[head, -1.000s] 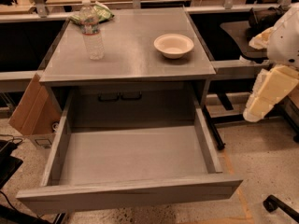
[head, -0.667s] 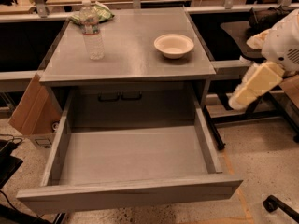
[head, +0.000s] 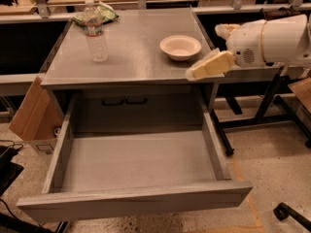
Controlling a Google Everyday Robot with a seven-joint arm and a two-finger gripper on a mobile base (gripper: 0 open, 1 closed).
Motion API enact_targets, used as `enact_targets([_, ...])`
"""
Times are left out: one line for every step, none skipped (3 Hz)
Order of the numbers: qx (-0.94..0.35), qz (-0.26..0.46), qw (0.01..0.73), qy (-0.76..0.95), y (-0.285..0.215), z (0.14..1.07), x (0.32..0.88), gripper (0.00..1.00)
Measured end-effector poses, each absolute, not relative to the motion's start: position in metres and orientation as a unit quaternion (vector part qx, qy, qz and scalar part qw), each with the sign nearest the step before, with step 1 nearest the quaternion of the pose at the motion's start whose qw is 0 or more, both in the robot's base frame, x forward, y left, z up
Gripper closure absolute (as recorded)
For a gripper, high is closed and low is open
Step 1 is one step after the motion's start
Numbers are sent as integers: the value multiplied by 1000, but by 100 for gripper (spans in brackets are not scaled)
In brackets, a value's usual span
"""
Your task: Place water bottle into top drawer
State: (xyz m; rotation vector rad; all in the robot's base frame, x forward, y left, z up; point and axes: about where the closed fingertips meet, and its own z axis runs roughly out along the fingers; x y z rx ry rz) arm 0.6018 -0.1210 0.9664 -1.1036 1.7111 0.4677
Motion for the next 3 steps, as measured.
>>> enact_targets([-444,184,534,696,-113,977,619,0])
enact_targets([-444,184,534,696,-113,977,619,0])
enact_targets([-433,193,553,685,-94,972,645,0])
